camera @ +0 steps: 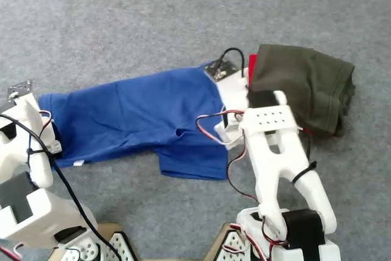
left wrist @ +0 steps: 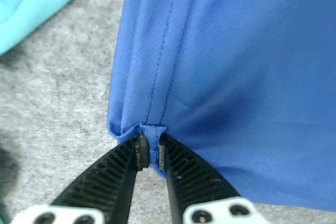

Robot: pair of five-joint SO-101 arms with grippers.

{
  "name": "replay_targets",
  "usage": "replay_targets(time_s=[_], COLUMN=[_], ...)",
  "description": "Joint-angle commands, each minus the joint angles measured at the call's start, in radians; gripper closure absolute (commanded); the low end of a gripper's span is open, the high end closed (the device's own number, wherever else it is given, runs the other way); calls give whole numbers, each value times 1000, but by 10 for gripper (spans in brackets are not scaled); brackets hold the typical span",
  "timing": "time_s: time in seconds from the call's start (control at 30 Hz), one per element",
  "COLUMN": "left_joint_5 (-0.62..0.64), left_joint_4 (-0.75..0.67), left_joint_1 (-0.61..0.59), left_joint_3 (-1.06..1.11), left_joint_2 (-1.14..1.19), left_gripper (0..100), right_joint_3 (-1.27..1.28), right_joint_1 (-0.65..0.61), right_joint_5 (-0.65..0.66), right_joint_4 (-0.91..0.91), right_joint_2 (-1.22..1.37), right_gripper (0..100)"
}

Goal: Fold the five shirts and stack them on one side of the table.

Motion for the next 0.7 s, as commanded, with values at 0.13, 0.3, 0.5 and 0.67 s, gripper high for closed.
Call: replay_targets(time_s=[0.13, 0.3, 0.5, 0.67], left_joint_5=[20, 28, 28, 34], left_joint_4=[-26, -20, -20, -15], left_joint_1=[-41, -74, -71, -81], left_joint_3=[-39, -58, -53, -53], left_joint_2=[-6, -5, -5, -14], left_gripper=[971, 971, 970, 943], right_joint_3=[15, 59, 71, 67], right_joint_1=[-66, -68, -66, -66], right_joint_5=[2, 5, 9, 2], right_joint_4=[-3, -9, -11, 0], right_joint_2=[-38, -38, -38, -38], right_gripper=[985, 985, 985, 951])
